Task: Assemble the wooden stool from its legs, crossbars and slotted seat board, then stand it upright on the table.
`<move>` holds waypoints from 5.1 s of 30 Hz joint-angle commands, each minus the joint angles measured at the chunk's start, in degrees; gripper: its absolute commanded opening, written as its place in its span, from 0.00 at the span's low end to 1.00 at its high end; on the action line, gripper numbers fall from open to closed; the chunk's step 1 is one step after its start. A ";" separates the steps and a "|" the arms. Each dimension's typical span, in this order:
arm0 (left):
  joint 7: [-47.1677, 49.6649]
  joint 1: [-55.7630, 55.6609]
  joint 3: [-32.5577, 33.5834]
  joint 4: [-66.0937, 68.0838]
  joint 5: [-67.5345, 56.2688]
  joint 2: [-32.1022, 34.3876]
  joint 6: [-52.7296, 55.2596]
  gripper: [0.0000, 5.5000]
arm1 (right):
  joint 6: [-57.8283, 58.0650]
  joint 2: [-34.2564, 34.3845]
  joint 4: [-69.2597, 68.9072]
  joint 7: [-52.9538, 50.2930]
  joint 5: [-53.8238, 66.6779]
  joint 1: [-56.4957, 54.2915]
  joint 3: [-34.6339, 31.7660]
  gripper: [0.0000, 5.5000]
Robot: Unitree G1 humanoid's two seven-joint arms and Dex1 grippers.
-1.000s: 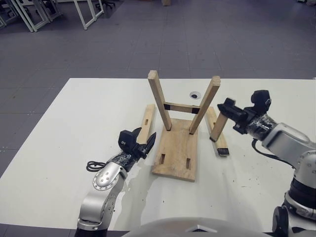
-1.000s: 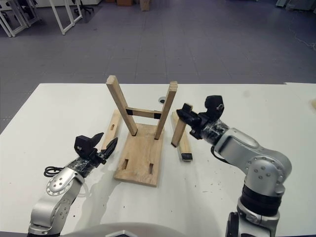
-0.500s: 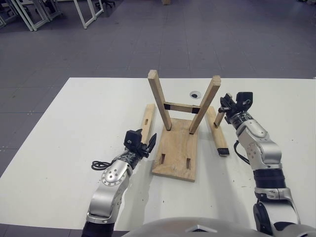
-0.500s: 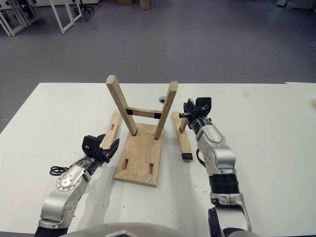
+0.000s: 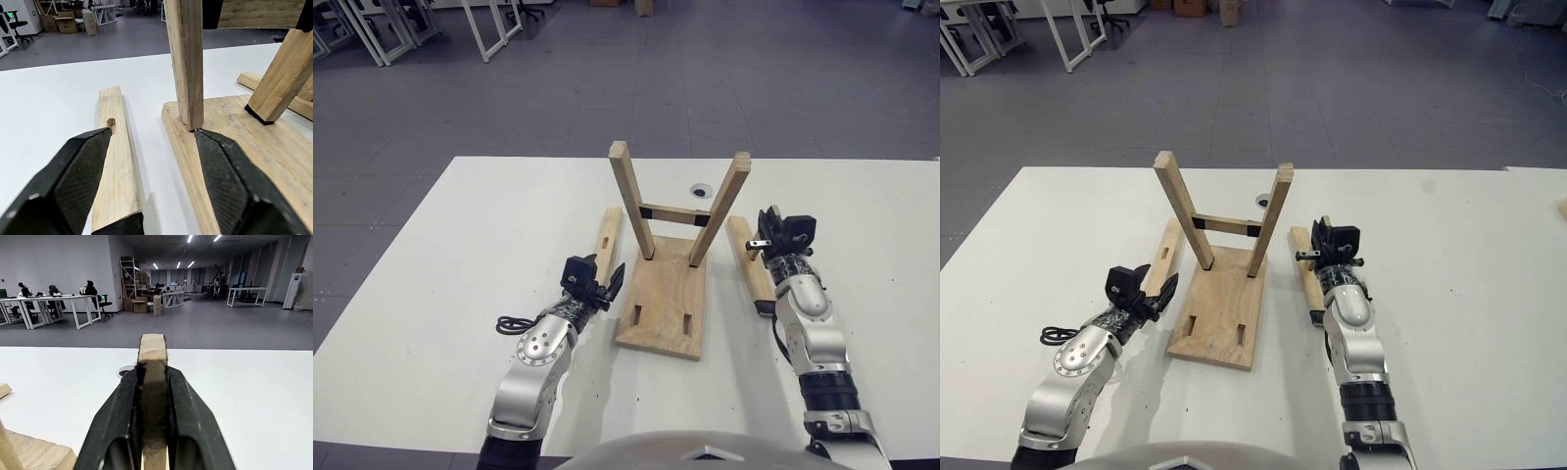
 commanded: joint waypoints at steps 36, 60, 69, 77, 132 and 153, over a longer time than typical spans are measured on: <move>0.92 -1.44 -1.63 1.23 3.33 -2.56 0.95 0.57 | 43.15 -3.27 -22.35 -7.84 0.09 -26.12 -10.55 0.41; 1.62 -0.17 -1.37 1.07 3.46 -3.09 0.44 0.57 | 44.72 0.88 -49.40 -5.22 5.32 8.30 -8.18 0.66; 0.91 0.05 -1.43 0.59 3.44 -2.13 0.69 0.57 | 40.85 -2.36 -37.96 -0.71 0.57 28.54 -1.64 0.66; 0.76 -1.75 -1.56 1.33 3.30 -2.05 1.37 0.57 | 39.08 -3.42 -24.56 0.83 -1.71 15.96 -1.06 0.53; -16.69 -21.66 16.89 7.14 -90.43 17.22 34.06 0.40 | 58.80 -23.62 -35.05 26.25 77.55 1.89 -4.65 0.47; -40.36 -17.97 18.28 10.13 -54.47 25.52 20.02 0.37 | 56.95 -26.42 -43.10 -0.39 28.97 5.26 21.42 0.58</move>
